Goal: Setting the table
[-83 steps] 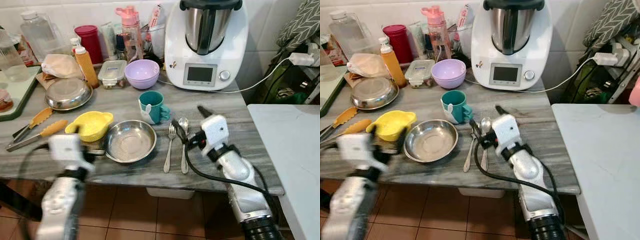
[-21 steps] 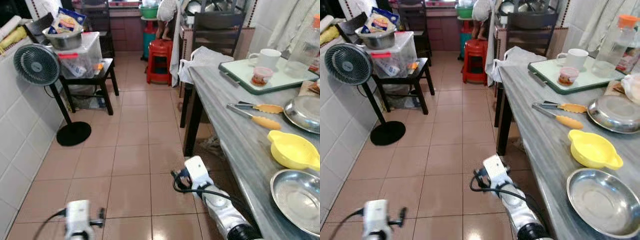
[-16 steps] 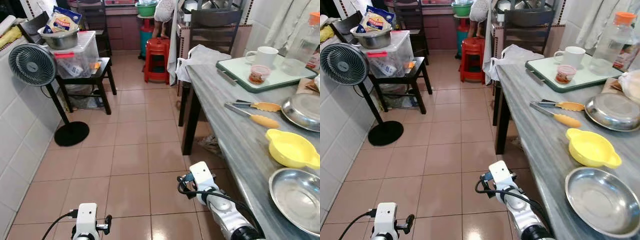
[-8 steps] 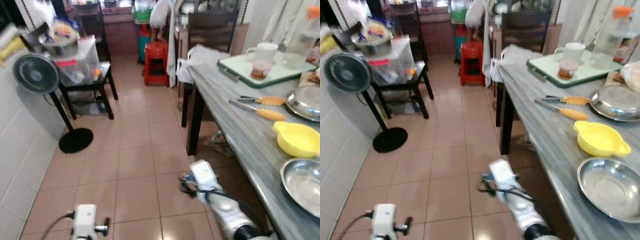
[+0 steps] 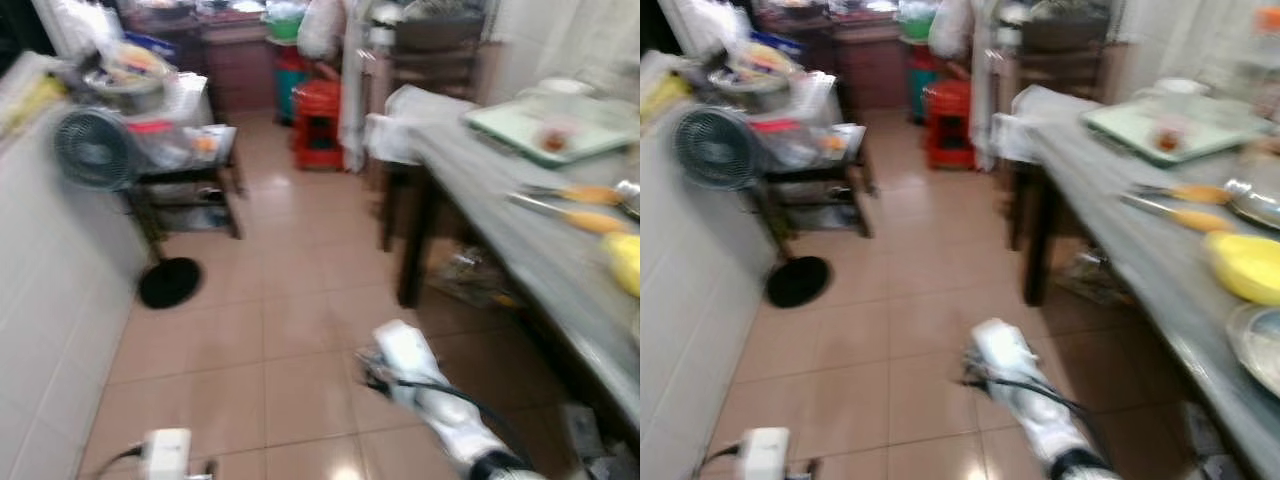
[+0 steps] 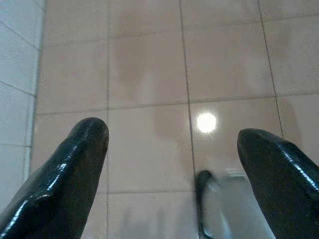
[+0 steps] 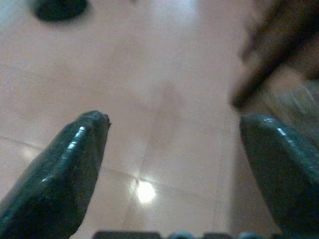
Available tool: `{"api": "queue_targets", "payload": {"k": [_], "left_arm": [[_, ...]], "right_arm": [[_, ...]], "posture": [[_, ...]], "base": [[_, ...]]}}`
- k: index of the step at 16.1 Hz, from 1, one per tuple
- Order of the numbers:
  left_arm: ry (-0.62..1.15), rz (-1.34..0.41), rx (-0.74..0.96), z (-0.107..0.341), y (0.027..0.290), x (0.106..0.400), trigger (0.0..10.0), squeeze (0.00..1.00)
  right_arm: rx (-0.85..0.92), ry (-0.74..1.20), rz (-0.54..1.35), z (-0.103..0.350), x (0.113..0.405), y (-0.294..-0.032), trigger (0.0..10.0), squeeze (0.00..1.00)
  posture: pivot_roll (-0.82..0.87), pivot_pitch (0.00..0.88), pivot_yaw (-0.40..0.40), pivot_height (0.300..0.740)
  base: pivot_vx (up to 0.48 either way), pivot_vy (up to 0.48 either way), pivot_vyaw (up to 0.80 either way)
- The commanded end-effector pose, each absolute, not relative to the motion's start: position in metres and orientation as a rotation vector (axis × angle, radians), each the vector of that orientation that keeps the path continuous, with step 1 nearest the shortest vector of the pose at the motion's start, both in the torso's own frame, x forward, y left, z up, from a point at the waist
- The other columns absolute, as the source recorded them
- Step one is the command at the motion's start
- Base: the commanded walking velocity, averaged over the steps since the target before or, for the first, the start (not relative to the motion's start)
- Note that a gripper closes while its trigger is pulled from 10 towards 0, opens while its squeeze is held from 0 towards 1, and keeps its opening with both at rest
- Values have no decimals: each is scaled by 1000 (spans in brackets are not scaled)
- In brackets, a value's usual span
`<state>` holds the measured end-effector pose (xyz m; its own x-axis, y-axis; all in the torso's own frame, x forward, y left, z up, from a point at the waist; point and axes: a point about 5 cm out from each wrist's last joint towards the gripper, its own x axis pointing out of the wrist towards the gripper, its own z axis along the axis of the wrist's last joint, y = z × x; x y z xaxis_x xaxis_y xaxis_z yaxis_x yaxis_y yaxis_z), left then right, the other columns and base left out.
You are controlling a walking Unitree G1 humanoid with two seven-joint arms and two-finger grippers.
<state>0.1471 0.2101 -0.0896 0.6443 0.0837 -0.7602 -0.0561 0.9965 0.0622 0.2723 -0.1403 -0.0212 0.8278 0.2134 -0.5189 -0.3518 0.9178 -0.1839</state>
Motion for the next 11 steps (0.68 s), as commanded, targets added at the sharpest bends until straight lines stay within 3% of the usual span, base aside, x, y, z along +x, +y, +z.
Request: {"api": "queue_targets", "payload": {"k": [1, 4, 8, 11], "left_arm": [[911, 100, 68, -91, 222, 140, 10000, 0], [969, 84, 125, -95, 226, 130, 10000, 0], [1028, 91, 144, -99, 229, 117, 10000, 0], [1019, 68, 149, -99, 223, 125, 10000, 0]], "right_arm": [[-254, 570, 271, -27, 268, -137, 10000, 0], [-196, 689, 187, -42, 254, -151, 10000, 0], [-146, 832, 130, -61, 229, -166, 10000, 0], [-170, 919, 148, -71, 212, -172, 10000, 0]], "posture": [[-42, 0, 29, 740], [-39, 0, 28, 740], [-35, 0, 33, 740], [-41, 0, 34, 740]], "base": [[0, 480, 0], [0, 384, 0], [0, 0, 0], [0, 0, 0]]}}
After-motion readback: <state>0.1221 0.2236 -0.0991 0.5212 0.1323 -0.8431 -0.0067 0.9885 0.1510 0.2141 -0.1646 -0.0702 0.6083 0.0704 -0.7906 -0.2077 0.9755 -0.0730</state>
